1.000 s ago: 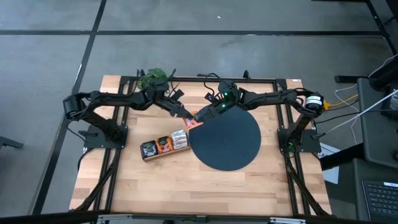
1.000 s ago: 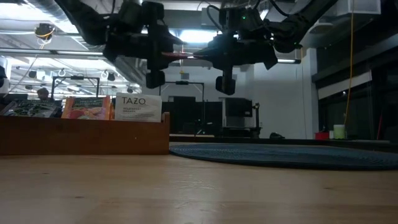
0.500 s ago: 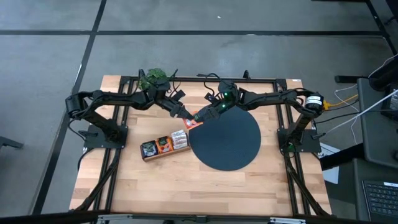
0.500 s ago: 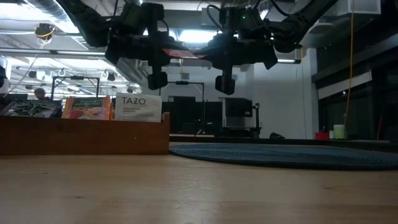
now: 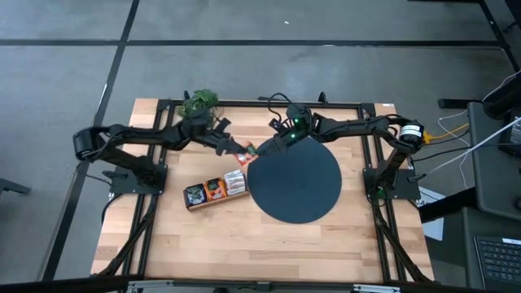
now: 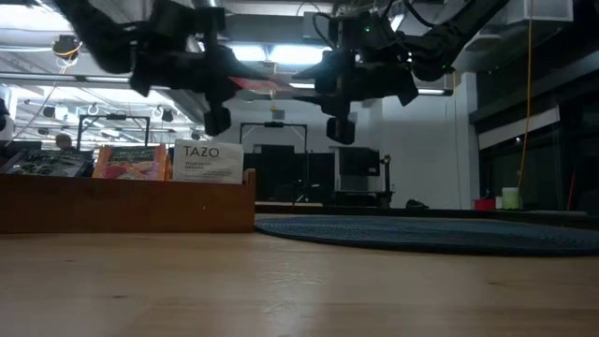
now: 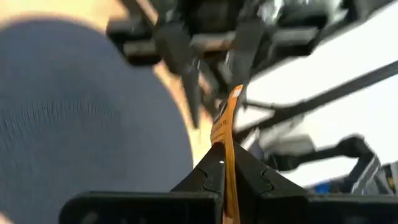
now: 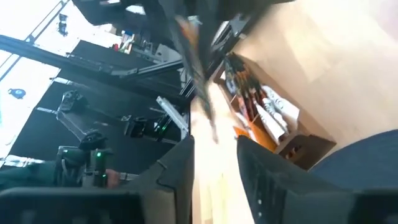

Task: Pick & Place Tea
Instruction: Put the orange tea bag into the middle section of the wooden organizer

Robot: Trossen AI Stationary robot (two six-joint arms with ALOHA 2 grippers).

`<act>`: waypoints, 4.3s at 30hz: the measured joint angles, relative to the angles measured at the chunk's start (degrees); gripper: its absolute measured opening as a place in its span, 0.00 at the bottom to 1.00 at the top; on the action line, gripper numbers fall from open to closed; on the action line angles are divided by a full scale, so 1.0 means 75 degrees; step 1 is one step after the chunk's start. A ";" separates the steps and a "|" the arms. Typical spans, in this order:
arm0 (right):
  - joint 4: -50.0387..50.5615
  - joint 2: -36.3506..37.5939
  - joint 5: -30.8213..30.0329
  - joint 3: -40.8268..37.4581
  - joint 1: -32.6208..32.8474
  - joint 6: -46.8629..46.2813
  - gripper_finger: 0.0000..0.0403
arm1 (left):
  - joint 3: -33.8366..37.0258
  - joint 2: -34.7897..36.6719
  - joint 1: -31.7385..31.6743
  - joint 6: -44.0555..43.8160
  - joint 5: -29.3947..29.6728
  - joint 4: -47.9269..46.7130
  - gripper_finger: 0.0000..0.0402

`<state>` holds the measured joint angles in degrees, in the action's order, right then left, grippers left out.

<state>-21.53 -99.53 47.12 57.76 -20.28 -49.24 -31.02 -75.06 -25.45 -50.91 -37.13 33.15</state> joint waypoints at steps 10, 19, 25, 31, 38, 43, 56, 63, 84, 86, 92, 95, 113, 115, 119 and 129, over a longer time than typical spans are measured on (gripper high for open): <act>-0.1229 0.0000 -0.1161 0.0000 0.0141 -0.0075 0.36 | 0.1979 0.1134 0.0842 -0.0934 0.3690 0.2635 0.01; -0.1560 0.0000 -0.2359 0.0003 0.0293 0.0010 0.36 | 0.2372 0.1270 0.2003 -0.0240 0.7464 0.4073 0.01; -0.1627 0.0000 -0.2544 0.0033 0.0293 0.0033 0.36 | 0.2371 0.1270 0.2090 0.0152 0.8120 0.5044 0.01; -0.1633 0.0000 -0.2639 0.0393 0.0293 0.0273 0.36 | 0.2044 0.1012 0.2090 0.0164 0.8388 0.5168 0.01; -0.1520 -0.0003 -0.2987 0.0664 0.0293 0.0465 0.36 | 0.1180 0.0173 0.2081 0.0405 0.8075 0.5222 0.01; -0.1520 -0.0003 -0.3137 0.0664 0.0293 0.0604 0.35 | 0.0868 -0.0179 0.2081 0.0386 0.7930 0.5219 0.01; -0.1525 -0.0009 -0.3122 0.0670 0.0293 0.0823 0.03 | 0.0867 -0.0187 0.2078 0.0598 0.7801 0.5172 0.02; -0.1447 -0.0012 -0.2661 0.0670 0.0293 0.0807 0.01 | 0.0867 -0.0181 0.1993 0.0898 0.7150 0.5044 0.05; 0.0144 -0.0017 -0.0680 0.0679 0.0296 0.1045 0.00 | 0.0867 0.0342 -0.0272 -0.0322 0.1638 0.2741 0.30; 0.0276 -0.0017 -0.0532 0.0679 0.0296 0.1104 0.00 | 0.0867 0.0403 -0.0474 -0.0441 0.1029 0.2134 0.30; 0.0944 -0.0017 -0.0461 0.0679 0.0295 0.1583 0.00 | 0.0867 0.0401 -0.0571 -0.0543 0.0379 0.1680 0.30; 0.1058 -0.0017 -0.0464 0.0679 0.0317 0.1653 0.00 | 0.0793 0.0401 -0.0571 -0.0595 0.0385 0.1557 0.30; 0.1258 -0.0015 -0.0904 0.0676 0.0535 0.2007 0.00 | -0.0383 0.0399 -0.0198 0.0150 -0.0164 -0.0660 0.24; 0.1253 -0.0015 -0.0904 0.0676 0.0535 0.2010 0.00 | -0.0383 0.0399 -0.0171 0.0150 -0.0162 -0.0657 0.21; 0.1252 -0.0015 -0.0907 0.0676 0.0538 0.2007 0.00 | -0.0383 0.0396 -0.0169 0.0158 -0.0151 -0.0660 0.12; 0.1251 -0.0011 -0.0930 0.0673 0.0538 0.1878 0.08 | -0.0383 0.0396 -0.0166 0.0402 0.0009 -0.0773 0.01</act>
<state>-12.14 -99.61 40.14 62.81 -16.25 -35.16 -33.89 -72.10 -26.70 -47.89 -37.06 27.36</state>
